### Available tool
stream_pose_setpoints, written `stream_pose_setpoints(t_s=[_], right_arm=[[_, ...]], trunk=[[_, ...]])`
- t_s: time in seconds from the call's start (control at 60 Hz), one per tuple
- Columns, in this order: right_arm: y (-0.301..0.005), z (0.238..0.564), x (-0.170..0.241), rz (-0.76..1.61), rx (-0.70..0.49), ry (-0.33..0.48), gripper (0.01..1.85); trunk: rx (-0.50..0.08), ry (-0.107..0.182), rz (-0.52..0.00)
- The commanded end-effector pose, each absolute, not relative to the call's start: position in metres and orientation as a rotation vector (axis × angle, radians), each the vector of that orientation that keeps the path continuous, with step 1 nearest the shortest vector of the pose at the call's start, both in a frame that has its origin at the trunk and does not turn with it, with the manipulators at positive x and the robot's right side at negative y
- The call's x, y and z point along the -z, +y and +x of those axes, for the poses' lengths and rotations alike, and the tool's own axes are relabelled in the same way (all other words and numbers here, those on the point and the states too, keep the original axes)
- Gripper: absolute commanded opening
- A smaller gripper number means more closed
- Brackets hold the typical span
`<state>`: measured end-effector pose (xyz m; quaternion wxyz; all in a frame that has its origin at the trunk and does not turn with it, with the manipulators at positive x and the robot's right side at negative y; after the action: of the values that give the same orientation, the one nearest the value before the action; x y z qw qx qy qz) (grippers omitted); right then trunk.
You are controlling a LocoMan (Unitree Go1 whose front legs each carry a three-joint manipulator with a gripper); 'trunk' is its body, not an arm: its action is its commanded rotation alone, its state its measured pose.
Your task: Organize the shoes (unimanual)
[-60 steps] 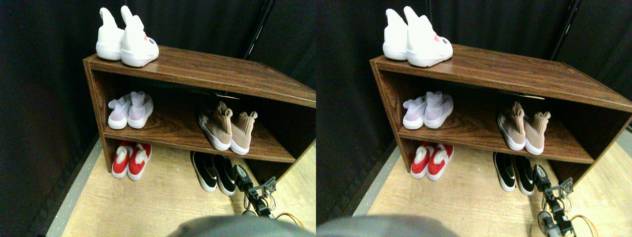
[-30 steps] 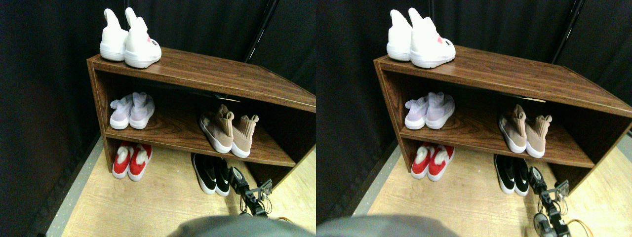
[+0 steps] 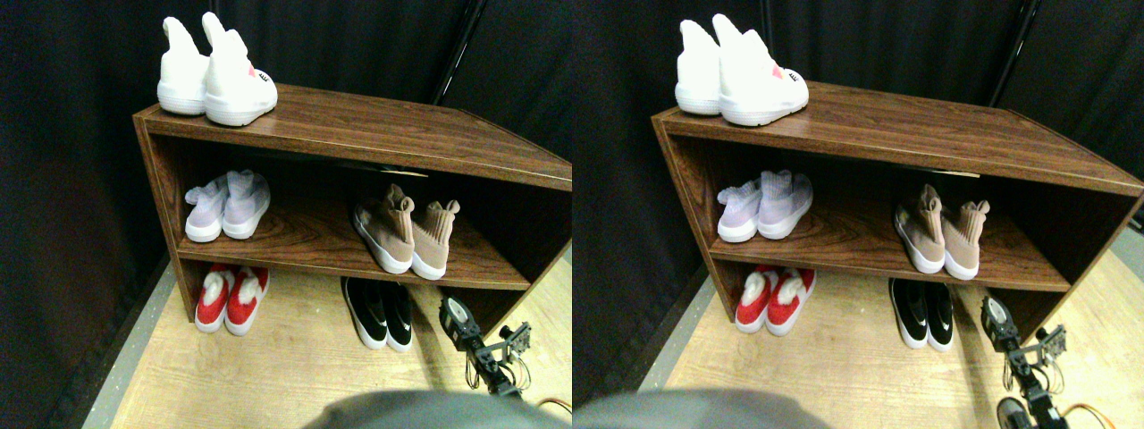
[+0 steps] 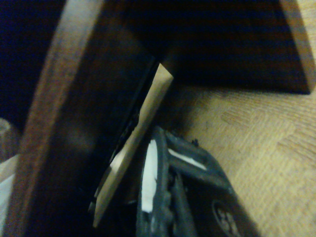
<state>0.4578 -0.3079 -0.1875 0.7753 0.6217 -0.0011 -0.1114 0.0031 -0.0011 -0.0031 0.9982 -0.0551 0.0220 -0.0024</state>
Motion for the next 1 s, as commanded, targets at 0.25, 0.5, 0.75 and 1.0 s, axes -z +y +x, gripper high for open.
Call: stream_pose_setpoints(t_s=[0.25, 0.5, 0.75, 1.0], right_arm=[[-0.293, 0.424, 0.143, 1.327, 0.047, -0.036, 0.06], [-0.286, 0.398, 0.127, 1.289, -0.043, -0.019, 0.06], [-0.279, 0.377, 0.102, 1.269, -0.118, -0.056, 0.06], [-0.266, 0.371, 0.084, 1.250, -0.162, -0.087, 0.06]], trunk=[[0.024, -0.023, -0.108], [0.027, -0.052, -0.105], [0.026, -0.088, -0.101], [0.017, -0.114, -0.113]])
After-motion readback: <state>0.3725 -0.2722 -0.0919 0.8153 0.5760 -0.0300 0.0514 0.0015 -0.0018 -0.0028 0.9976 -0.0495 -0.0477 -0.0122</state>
